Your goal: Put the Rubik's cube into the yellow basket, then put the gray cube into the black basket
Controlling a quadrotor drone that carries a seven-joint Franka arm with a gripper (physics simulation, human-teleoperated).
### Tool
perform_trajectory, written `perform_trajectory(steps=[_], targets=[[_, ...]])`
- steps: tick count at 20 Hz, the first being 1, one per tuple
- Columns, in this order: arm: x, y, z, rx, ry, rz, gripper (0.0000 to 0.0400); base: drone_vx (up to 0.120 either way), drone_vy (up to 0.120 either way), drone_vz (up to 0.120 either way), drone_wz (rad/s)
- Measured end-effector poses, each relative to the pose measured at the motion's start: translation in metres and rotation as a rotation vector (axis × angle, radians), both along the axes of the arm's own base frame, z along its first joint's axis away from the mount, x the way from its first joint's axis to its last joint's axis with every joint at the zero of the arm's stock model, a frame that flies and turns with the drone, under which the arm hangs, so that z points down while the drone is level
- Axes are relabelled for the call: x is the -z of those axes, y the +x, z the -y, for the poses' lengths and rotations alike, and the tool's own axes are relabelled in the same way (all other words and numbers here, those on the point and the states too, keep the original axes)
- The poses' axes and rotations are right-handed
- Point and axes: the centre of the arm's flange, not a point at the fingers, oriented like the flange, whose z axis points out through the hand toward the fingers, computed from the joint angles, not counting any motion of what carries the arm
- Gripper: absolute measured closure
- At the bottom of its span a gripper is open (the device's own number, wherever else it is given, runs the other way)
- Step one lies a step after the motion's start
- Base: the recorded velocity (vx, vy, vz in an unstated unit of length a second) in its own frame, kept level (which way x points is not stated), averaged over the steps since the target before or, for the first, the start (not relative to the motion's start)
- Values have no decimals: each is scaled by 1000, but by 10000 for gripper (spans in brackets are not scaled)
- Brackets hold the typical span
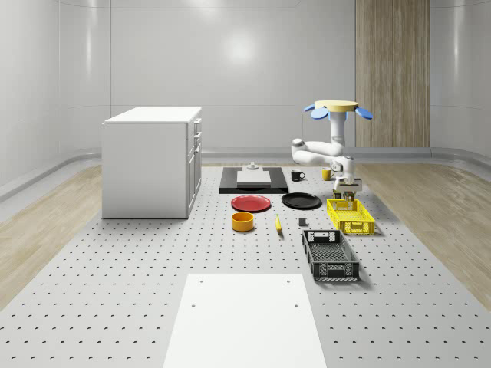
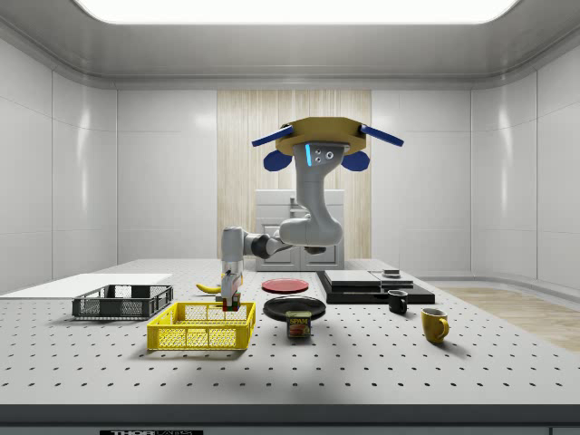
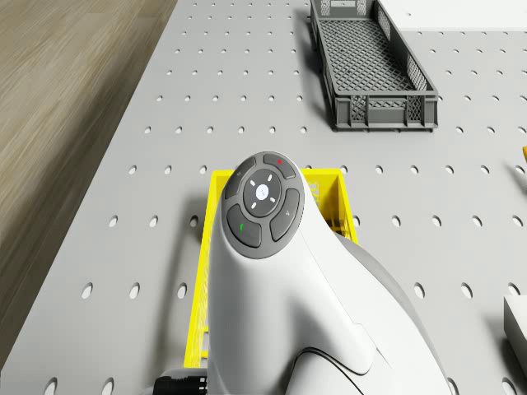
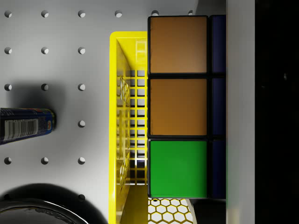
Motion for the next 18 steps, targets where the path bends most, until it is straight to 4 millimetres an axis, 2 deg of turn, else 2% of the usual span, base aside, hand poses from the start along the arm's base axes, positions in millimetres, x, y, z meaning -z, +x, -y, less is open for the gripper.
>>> perform_trajectory(steps=[4,9,11,18], targets=[[0,0,0,0,0,0,75,0,-20,-100,0],[0,0,0,0,0,0,75,112,0,0,0],[-2,0,0,0,0,0,75,20,0,0,0],[-27,0,0,0,0,0,75,0,0,0,0]])
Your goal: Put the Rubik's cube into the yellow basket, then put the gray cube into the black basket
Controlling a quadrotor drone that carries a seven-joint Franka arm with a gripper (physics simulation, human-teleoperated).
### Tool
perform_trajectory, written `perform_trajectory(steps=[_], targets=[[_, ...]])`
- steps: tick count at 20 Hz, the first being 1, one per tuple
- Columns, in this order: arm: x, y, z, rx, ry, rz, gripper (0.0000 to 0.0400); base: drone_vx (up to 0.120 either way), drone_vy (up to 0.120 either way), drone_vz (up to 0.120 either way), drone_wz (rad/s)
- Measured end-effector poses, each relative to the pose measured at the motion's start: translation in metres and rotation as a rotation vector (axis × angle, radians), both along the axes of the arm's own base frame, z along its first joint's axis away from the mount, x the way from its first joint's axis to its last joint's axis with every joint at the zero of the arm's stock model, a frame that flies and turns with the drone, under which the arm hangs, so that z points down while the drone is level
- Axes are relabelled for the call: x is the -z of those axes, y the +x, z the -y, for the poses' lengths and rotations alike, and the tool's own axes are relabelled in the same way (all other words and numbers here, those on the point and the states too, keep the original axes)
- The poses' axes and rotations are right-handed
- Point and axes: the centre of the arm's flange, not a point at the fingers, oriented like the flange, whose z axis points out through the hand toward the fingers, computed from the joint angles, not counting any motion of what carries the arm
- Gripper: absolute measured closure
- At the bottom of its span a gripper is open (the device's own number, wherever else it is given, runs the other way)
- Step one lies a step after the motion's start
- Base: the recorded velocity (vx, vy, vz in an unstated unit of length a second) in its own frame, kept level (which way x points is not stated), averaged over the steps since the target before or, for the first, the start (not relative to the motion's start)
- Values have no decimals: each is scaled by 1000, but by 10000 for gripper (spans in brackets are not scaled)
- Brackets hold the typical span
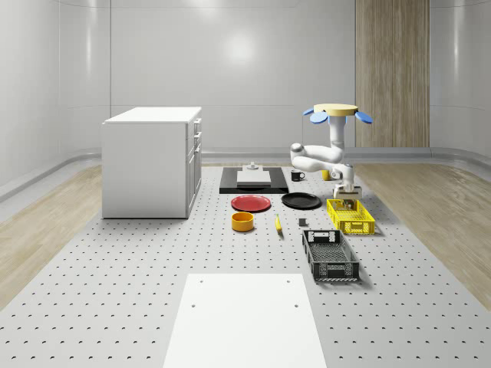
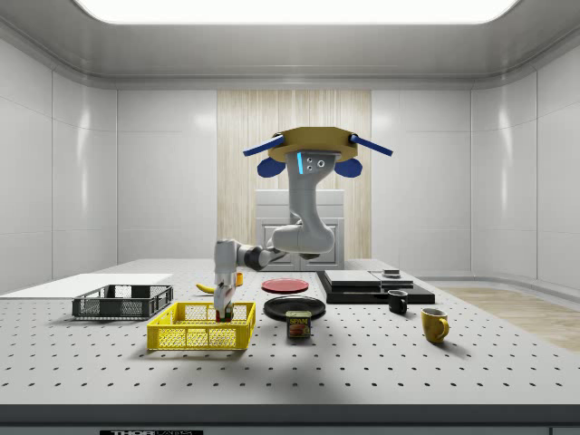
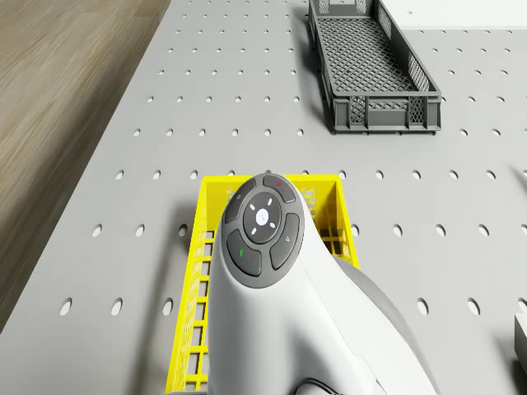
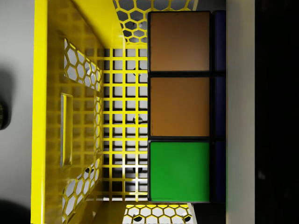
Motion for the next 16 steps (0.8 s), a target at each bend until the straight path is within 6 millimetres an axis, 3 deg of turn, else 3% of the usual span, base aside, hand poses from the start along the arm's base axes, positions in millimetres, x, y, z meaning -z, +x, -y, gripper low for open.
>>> perform_trajectory(steps=[11,16], targets=[[-36,0,0,0,0,0,75,0,0,0,0],[-39,0,0,0,0,0,23,0,0,0,0]])
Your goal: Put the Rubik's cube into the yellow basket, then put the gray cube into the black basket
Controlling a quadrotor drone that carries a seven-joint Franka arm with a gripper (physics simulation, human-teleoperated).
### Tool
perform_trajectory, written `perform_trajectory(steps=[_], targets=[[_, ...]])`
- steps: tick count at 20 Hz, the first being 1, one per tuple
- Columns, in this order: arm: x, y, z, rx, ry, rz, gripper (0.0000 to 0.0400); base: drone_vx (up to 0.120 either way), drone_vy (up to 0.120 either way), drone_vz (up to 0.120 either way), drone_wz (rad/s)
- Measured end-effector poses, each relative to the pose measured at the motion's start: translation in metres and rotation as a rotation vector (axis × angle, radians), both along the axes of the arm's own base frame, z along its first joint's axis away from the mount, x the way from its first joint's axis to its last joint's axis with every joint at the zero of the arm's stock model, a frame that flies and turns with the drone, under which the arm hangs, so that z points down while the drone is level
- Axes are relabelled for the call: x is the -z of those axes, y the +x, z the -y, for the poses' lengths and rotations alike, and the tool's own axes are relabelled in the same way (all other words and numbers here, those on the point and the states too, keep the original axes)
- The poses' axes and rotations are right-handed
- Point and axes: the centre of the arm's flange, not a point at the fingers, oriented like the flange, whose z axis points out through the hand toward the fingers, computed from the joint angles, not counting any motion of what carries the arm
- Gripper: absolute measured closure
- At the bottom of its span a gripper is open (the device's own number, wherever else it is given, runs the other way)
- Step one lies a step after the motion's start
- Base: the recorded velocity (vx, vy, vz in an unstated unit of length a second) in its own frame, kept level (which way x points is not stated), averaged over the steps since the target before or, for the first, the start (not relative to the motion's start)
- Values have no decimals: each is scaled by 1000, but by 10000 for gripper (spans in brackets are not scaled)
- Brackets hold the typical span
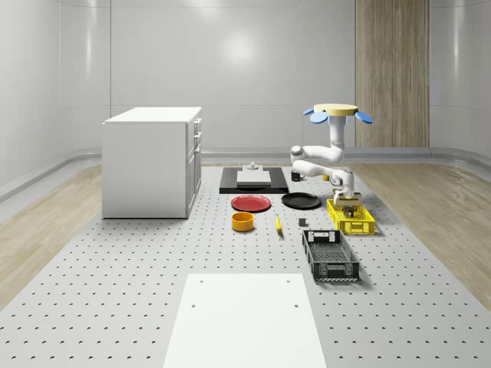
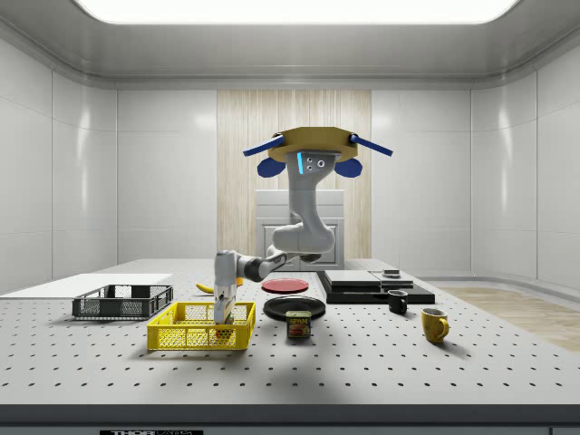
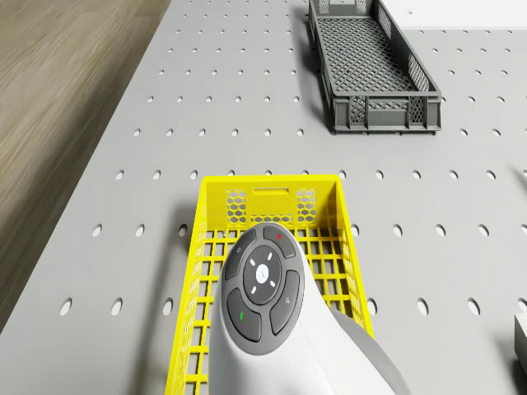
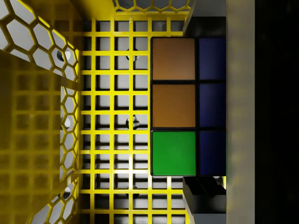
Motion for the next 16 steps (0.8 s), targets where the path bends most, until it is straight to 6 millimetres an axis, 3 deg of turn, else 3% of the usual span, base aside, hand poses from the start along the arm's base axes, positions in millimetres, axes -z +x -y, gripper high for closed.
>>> perform_trajectory(steps=[3,12,16], targets=[[8,0,0,0,0,0,11,0,0,0,0],[32,0,0,0,0,0,1,0,0,120,0],[36,0,0,0,0,0,0,0,-120,70,0]])
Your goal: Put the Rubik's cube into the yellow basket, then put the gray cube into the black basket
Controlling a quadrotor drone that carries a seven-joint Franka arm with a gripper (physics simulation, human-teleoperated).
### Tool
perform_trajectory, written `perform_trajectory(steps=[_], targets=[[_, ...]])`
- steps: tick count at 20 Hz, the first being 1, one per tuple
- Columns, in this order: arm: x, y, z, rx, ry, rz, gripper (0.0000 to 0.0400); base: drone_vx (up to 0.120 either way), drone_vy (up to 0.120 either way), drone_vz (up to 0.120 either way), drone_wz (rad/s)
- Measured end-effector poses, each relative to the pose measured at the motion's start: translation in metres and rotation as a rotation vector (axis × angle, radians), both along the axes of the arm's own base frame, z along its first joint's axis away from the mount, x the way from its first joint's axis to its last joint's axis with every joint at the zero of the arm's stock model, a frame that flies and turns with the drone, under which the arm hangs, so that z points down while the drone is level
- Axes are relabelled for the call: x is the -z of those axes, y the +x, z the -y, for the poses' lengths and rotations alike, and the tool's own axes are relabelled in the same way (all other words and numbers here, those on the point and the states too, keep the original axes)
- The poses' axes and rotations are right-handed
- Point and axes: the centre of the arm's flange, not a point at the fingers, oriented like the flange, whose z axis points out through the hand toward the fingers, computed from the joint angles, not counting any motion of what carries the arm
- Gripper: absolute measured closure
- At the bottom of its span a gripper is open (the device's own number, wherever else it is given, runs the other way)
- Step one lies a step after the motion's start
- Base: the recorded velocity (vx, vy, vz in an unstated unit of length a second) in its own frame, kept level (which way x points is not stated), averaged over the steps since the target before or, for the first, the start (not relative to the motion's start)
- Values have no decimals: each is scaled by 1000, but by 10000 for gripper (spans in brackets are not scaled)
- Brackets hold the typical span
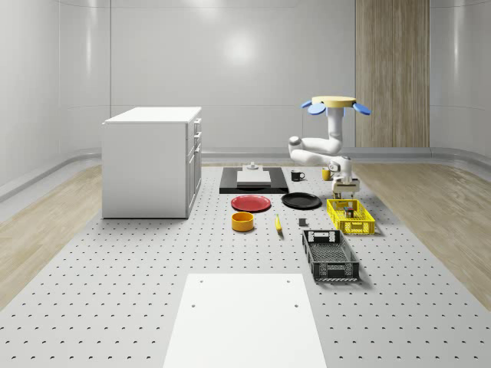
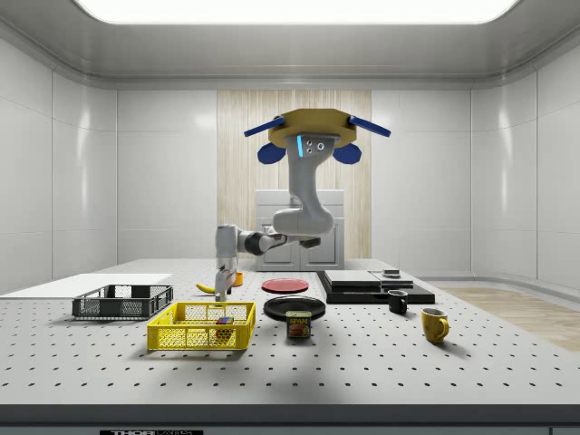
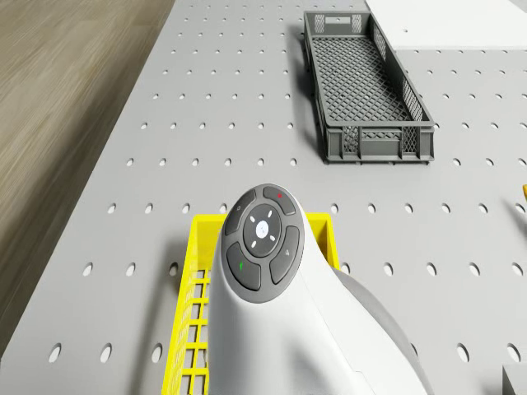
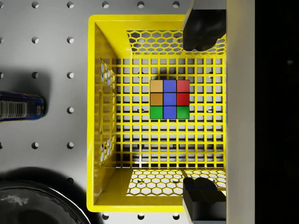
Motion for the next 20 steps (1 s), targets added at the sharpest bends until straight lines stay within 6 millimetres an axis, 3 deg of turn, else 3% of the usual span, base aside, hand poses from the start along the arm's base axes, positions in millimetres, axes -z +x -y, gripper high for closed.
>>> perform_trajectory(steps=[20], targets=[[2,0,0,0,0,0,0,0,-120,0,0]])
